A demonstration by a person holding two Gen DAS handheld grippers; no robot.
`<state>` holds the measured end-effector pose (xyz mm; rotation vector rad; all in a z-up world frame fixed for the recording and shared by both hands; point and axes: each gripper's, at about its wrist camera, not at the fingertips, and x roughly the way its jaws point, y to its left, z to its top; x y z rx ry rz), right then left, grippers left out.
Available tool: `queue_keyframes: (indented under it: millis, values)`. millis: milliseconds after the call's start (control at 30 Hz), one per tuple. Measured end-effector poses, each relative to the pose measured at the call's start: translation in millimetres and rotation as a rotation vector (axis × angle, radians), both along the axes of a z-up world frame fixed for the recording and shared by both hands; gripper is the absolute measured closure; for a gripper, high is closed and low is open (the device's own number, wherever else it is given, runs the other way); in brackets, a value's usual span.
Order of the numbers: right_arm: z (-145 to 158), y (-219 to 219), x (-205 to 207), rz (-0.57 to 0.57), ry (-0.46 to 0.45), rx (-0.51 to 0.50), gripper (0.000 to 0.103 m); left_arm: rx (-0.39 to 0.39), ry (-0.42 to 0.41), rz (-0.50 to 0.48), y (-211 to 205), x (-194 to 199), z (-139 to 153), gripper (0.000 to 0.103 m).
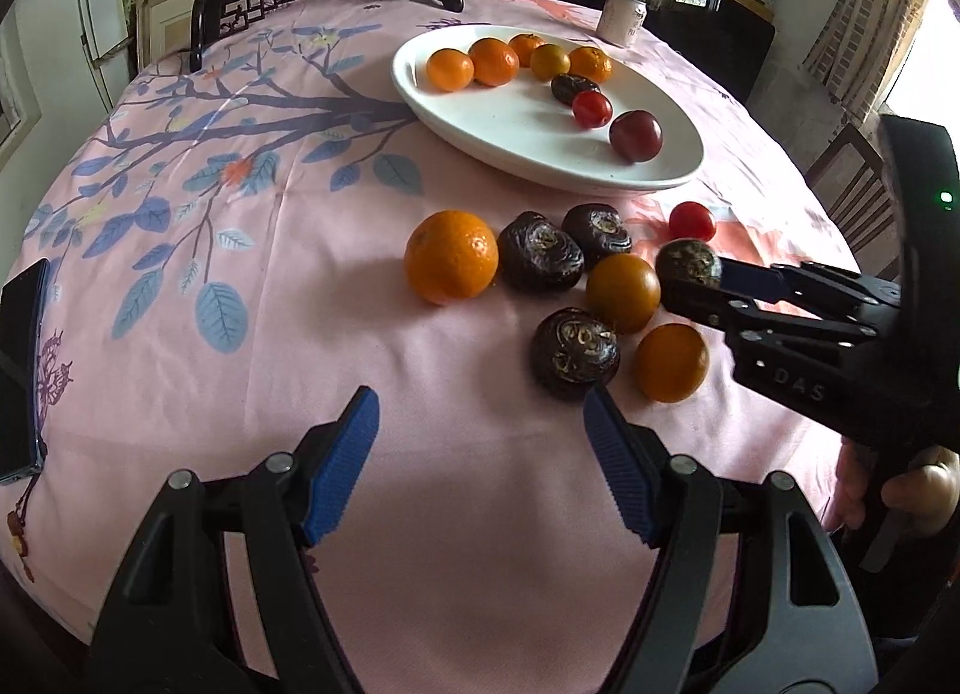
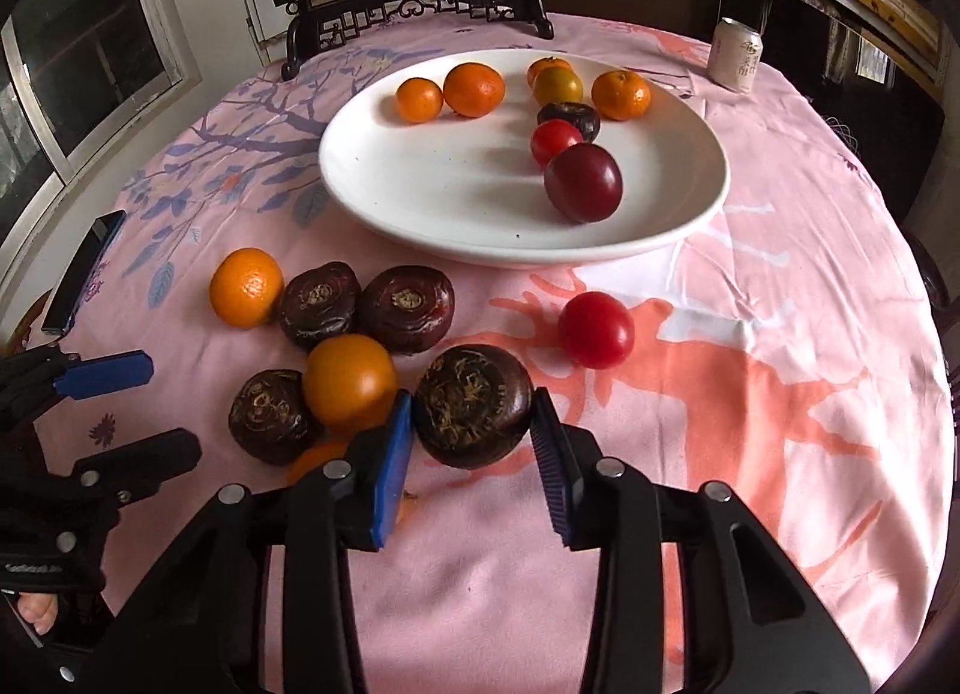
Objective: Organize fruits
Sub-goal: 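Grasp a dark brown fruit with the right tool while the left tool grasps another, then carry both brown fruits over the plate and open both tools to release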
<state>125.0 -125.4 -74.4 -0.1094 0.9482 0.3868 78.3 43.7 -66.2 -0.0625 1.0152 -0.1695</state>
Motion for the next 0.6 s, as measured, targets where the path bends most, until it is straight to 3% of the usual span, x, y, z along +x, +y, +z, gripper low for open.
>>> queue_keyframes:
  millis: [233,400,433,533,600]
  values:
    - [8,-42,-40,-0.067,0.004,0.039,0.063,0.027,0.039,-0.03,-20,12,-16,0.031]
    - [7,-51,-55,-0.073,0.006,0.089,0.063,0.067,0.008,-0.023,-36,20,-18,0.032]
    - [6,-51,-56,-0.071,0.006,0.094,0.063,0.077,-0.001,-0.026,-39,22,-19,0.037]
    - [5,-49,-54,-0.069,0.011,0.103,0.063,0.096,-0.025,-0.027,-48,25,-18,0.063]
    - [4,-48,-53,-0.068,0.011,0.107,0.063,0.076,-0.023,-0.013,-46,26,-17,0.064]
